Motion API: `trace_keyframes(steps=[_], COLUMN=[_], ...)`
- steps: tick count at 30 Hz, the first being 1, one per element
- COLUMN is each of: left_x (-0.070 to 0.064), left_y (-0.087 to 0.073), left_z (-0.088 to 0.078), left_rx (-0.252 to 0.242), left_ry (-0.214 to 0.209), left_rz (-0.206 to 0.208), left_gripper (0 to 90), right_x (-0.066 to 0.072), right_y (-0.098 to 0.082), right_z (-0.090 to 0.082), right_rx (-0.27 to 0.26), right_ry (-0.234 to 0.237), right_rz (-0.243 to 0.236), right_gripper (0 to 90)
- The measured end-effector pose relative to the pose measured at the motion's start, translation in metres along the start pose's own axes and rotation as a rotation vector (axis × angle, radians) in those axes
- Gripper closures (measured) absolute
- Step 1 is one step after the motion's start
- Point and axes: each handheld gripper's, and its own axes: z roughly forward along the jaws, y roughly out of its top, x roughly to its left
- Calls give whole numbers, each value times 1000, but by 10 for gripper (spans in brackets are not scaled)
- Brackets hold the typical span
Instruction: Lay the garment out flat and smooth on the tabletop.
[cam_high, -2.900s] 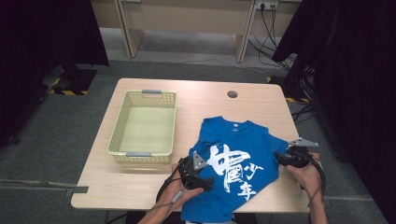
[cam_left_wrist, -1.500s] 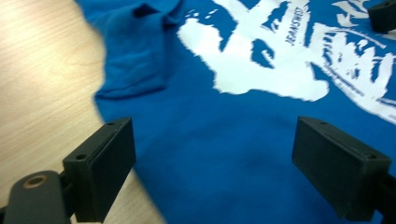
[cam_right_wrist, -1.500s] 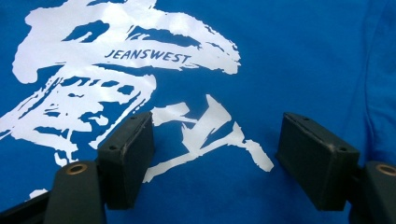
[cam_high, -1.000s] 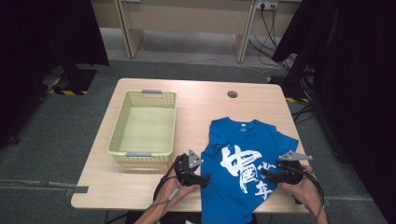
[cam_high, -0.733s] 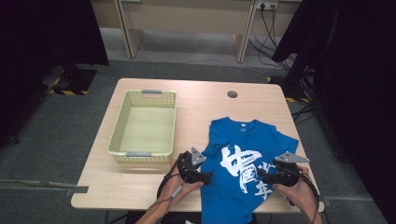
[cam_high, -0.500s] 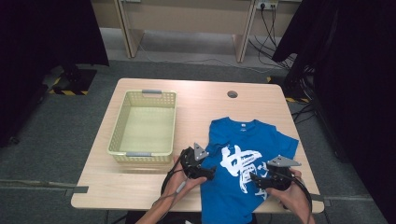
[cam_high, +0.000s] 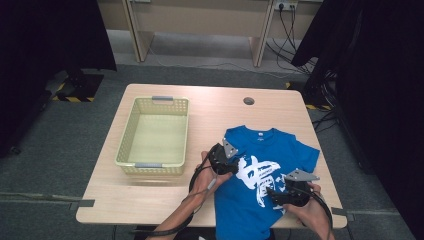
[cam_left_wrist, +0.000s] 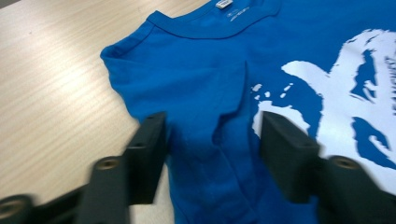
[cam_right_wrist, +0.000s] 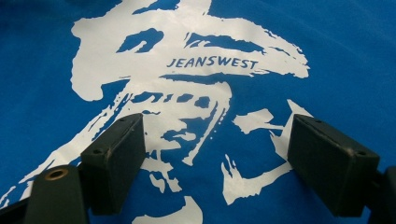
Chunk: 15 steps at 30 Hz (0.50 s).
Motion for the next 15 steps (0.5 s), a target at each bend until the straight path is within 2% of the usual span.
trace_keyframes(steps=[2,6,7,10,15], left_x=[1,13,16,27,39], left_y=[1,0,-1,-5,-15], left_z=[3,-1,-4,-13,-27], left_rx=[4,14,16,14,8], left_ry=[18,77,92,139,182], left_rz=[10,-1,4,-13,-53], left_gripper=[573,728,744,759,750], right_x=[0,0,0,0,0], right_y=[0,0,0,0,0], right_z=[0,0,0,0,0], right_rx=[0,-3,-3,-3,-4], right_ry=[0,1,1,0,-1], right_rz=[0,0,0,0,0], right_gripper=[194,194,194,193,193])
